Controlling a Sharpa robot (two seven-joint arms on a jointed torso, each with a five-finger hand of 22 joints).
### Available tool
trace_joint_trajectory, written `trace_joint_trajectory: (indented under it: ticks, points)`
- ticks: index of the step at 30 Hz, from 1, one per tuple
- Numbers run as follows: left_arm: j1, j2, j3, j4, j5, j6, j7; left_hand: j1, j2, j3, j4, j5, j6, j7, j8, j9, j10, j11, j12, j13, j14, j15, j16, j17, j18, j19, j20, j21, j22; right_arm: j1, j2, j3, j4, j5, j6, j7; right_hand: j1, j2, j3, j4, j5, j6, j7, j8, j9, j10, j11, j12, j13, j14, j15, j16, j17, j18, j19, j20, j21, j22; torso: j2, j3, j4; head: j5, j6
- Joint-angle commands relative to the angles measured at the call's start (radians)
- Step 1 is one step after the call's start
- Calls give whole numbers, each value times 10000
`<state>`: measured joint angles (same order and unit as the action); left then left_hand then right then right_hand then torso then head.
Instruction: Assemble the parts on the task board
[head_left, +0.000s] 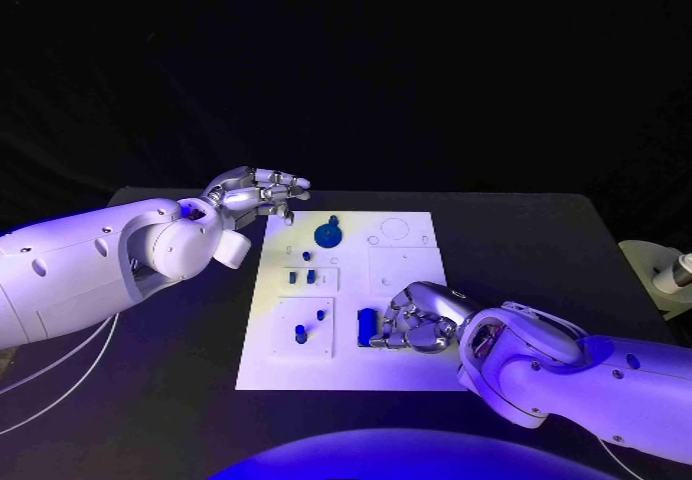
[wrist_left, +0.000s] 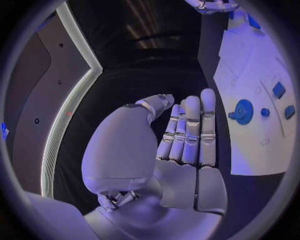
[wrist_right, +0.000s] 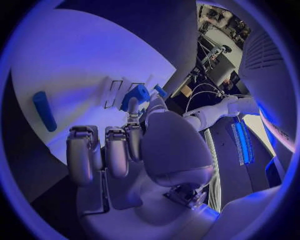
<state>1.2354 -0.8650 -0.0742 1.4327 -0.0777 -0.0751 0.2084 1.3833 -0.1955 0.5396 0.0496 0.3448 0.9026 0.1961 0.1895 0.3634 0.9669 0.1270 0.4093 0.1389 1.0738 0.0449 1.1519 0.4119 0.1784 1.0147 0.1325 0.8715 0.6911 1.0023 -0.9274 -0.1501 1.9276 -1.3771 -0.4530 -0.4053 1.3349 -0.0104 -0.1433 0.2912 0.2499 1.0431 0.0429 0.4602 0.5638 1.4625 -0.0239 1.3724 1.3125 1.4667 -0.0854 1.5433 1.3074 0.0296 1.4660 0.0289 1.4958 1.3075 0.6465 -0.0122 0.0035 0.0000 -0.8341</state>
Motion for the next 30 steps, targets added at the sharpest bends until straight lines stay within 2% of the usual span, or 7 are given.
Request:
trace_joint_trajectory:
  ticks: [1, 15, 16, 17, 20, 22, 30]
  points:
    - [6, 9, 4, 13, 60, 171, 41, -43, 85, 4, 62, 44, -68, 10, 43, -10, -87, 10, 38, 14, -61, 14, 30, -12, 67, -19, 28, -48, -10, 5, 18, 5, 29, 69, -176, 359, 5, -25, -44, 7, 16, 31, -23, -13, -10, 200, -70, -54, 1109, 926, -53, 70, 2040, -151, 840, -99, 39, 2442, 1, -8, 3, -7, 4]
    - [6, -2, 1, 20, 60, 171, 29, -55, 93, 9, 84, 42, -76, 10, 53, -13, -110, 11, 63, 14, -67, 17, 38, -24, 67, -13, 30, -66, -25, 52, 390, 10, -532, 101, 114, 448, 43, 55, -39, -19, -43, 64, -48, -4, -20, 222, -84, -21, 1140, 930, -58, 78, 2064, -159, 851, -101, 80, 2453, 13, -9, 25, -26, 25]
    - [6, -3, 1, 21, 60, 171, 28, -55, 93, 9, 84, 42, -76, 10, 53, -13, -110, 11, 63, 14, -67, 17, 38, -24, 67, -13, 30, -66, -25, 52, 419, 10, -548, 94, 159, 448, 164, 96, 5, -41, -215, 65, -60, -6, -27, 225, -97, -18, 1147, 931, -71, 79, 2065, -160, 853, -107, 85, 2454, 10, -9, 19, -16, 18]
    - [6, -4, 1, 22, 60, 170, 27, -55, 93, 9, 84, 42, -76, 10, 53, -13, -110, 11, 63, 14, -67, 17, 38, -24, 67, -13, 30, -66, -25, 53, 429, 10, -553, 86, 178, 447, 503, 181, 153, -88, -831, 64, -81, -13, -45, 229, -118, -15, 1163, 931, -93, 80, 2070, -159, 851, -127, 83, 2453, 6, -8, 10, -9, 10]
    - [7, -10, 1, 25, 60, 169, 21, -55, 93, 9, 84, 42, -76, 10, 53, -13, -110, 11, 63, 14, -67, 17, 38, -24, 67, -13, 30, -66, -25, 54, 476, 9, -566, 7, 280, 421, 1079, 112, 342, -214, -1392, 79, -107, -22, -75, 247, -140, 19, 1206, 935, -110, 86, 2090, -166, 860, -144, 118, 2462, 1, -10, -1, -3, 5]
    - [7, -14, 1, 27, 60, 170, 16, -55, 93, 9, 84, 42, -76, 10, 53, -13, -110, 11, 63, 14, -67, 17, 38, -24, 67, -13, 30, -66, -25, 54, 492, 9, -576, -78, 331, 389, 1384, 87, 456, -255, -1474, 98, -119, -42, -108, 256, -150, 32, 1227, 939, -117, 94, 2113, -171, 866, -152, 141, 2468, 0, -13, -3, 0, 0]
    - [7, -33, 1, 33, 60, 187, -14, -60, 92, 9, 91, 42, -79, 11, 56, -14, -116, 12, 70, 14, -68, 18, 40, -28, 66, -12, 31, -72, -29, 53, 436, 8, -587, -383, 263, 243, 1727, 90, 623, -246, -1443, 144, -139, -79, -169, 272, -168, 56, 1260, 944, -129, 102, 2141, -178, 876, -163, 179, 2478, 0, -3, -2, 9, -9]
